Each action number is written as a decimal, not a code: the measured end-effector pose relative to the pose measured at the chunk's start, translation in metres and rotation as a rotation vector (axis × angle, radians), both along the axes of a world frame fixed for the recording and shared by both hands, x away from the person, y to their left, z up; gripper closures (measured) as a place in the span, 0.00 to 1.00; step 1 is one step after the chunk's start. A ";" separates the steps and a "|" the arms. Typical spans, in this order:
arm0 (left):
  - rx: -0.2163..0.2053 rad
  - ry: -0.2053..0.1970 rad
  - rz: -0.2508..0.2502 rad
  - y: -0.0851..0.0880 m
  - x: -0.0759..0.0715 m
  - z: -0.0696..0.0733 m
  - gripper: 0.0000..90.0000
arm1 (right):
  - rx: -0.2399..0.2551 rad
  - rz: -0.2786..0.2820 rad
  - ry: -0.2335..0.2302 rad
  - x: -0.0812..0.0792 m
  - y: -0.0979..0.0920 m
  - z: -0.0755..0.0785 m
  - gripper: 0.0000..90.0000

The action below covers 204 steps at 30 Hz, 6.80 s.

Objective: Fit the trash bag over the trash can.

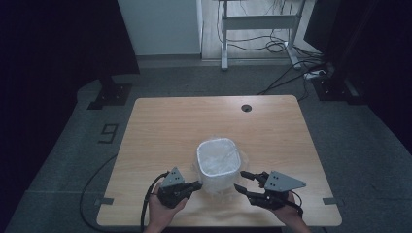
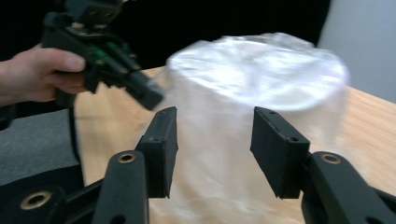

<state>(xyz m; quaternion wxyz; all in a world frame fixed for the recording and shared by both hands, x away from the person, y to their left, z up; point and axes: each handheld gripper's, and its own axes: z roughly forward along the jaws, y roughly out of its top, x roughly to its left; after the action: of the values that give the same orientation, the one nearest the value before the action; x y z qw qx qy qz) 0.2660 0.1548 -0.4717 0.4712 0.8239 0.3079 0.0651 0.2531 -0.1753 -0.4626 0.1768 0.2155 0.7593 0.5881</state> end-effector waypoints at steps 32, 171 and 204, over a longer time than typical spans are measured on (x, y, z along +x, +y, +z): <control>0.050 0.058 0.013 0.008 0.026 -0.009 0.98 | -0.118 0.026 0.053 0.053 -0.008 -0.021 0.95; 0.027 0.066 0.088 0.021 0.129 0.017 0.54 | -0.119 0.076 0.054 0.038 0.033 -0.025 0.41; -0.068 -0.025 0.013 0.052 0.071 0.017 0.40 | -0.073 -0.028 0.056 0.048 0.013 -0.014 0.34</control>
<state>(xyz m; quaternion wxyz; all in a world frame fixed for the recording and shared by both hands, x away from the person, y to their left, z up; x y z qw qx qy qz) 0.3371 0.2070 -0.4544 0.5023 0.8046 0.3093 0.0682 0.3007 -0.1626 -0.4770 0.1715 0.2360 0.7816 0.5513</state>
